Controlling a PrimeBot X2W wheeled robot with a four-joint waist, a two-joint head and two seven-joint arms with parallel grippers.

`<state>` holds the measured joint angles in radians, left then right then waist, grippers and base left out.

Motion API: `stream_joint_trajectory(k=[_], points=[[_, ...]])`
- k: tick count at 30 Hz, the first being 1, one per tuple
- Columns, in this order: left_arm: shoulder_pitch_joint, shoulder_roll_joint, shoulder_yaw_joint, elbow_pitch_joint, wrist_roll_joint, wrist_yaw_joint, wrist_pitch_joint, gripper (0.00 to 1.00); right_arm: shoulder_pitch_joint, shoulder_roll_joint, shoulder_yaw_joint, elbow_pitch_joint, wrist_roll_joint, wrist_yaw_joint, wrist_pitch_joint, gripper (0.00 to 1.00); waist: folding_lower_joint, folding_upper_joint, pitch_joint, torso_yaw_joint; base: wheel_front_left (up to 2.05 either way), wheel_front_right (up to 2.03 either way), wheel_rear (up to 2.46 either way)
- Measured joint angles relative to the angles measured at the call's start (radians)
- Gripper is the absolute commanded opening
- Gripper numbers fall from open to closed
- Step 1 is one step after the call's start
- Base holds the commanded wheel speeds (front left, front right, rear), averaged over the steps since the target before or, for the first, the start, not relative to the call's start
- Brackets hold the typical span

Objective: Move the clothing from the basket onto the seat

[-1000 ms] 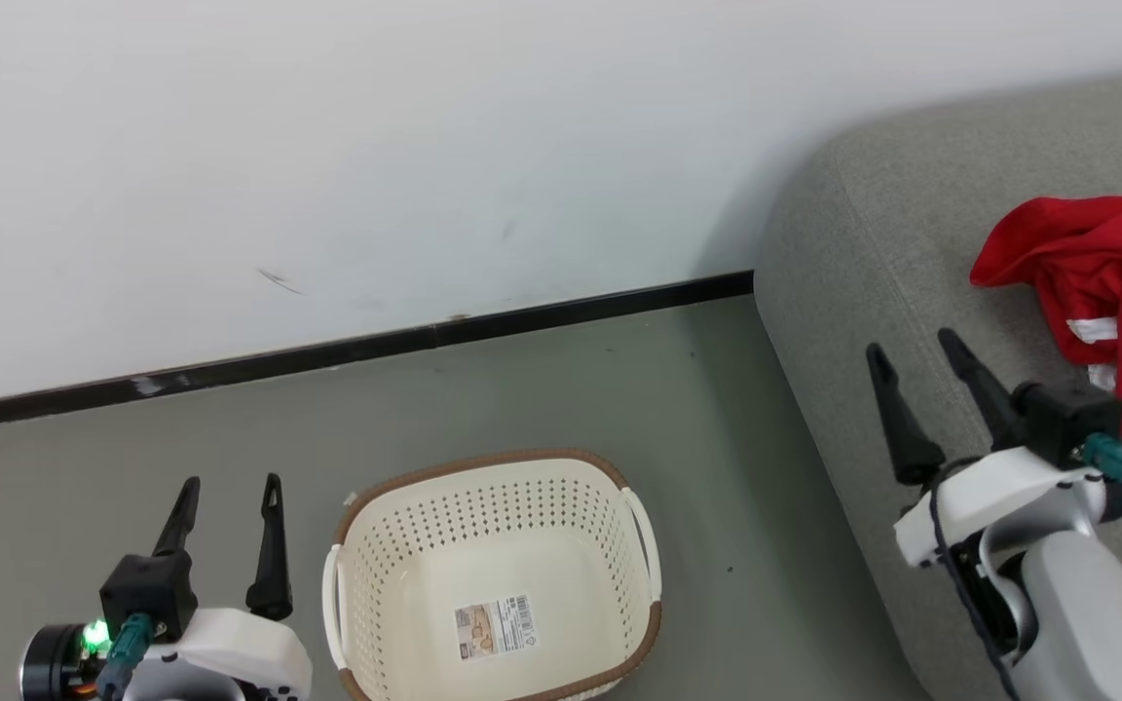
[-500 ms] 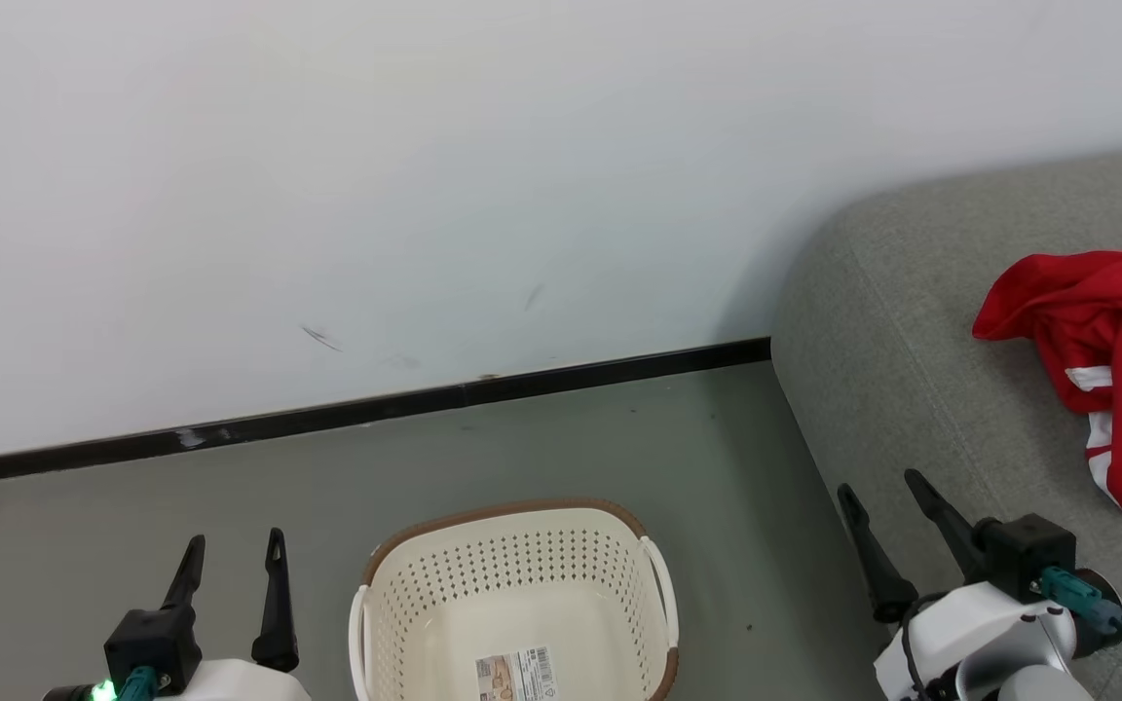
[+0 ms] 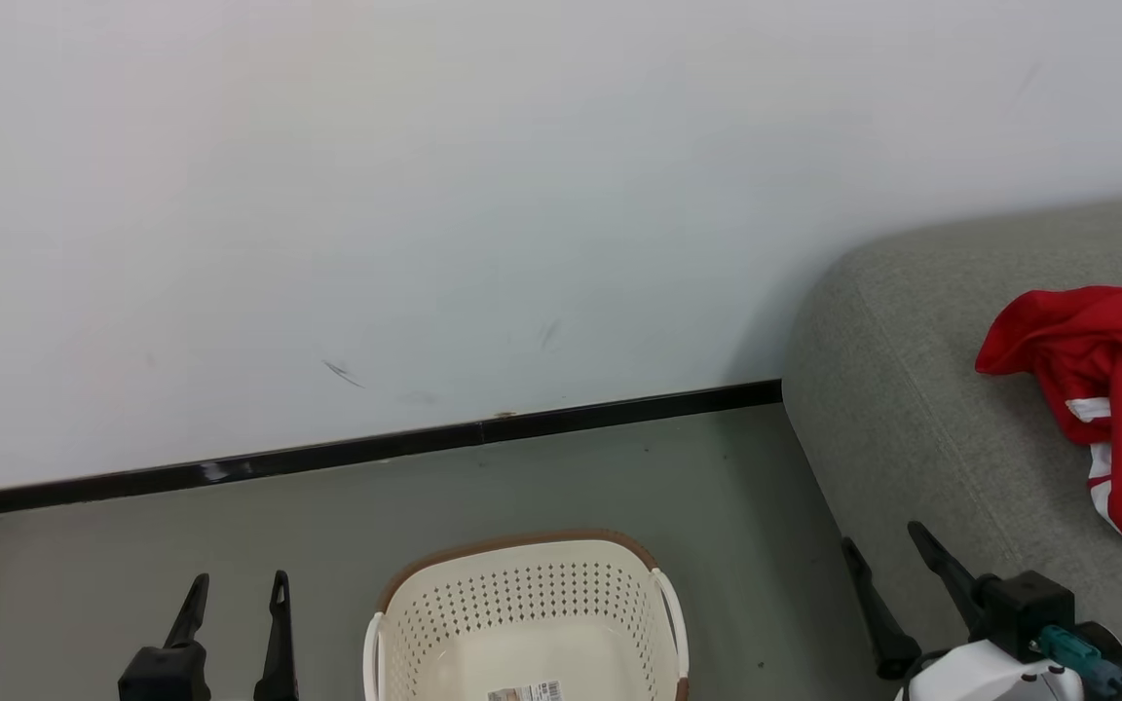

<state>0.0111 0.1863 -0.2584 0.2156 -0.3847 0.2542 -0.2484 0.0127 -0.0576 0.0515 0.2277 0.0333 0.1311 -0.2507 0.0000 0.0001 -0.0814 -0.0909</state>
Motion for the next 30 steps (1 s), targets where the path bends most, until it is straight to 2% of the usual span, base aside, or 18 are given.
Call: stream_joint_trajectory(k=[24, 30], points=[[0.002, 0.031, 0.010, -0.016, 0.051, 0.018, -0.001, 1.00, 0.066, 0.015, -0.013, -0.086, -0.024, 0.000, 0.000, 1.00, 0.0000, 0.0000, 0.005, 0.015, 0.00, 0.00, 0.00], [0.002, 0.031, 0.022, -0.009, 0.051, 0.025, -0.001, 0.93, 0.067, 0.016, -0.019, -0.098, -0.024, 0.000, 0.004, 1.00, 0.0000, 0.0000, 0.010, 0.019, 0.00, 0.00, 0.00]])
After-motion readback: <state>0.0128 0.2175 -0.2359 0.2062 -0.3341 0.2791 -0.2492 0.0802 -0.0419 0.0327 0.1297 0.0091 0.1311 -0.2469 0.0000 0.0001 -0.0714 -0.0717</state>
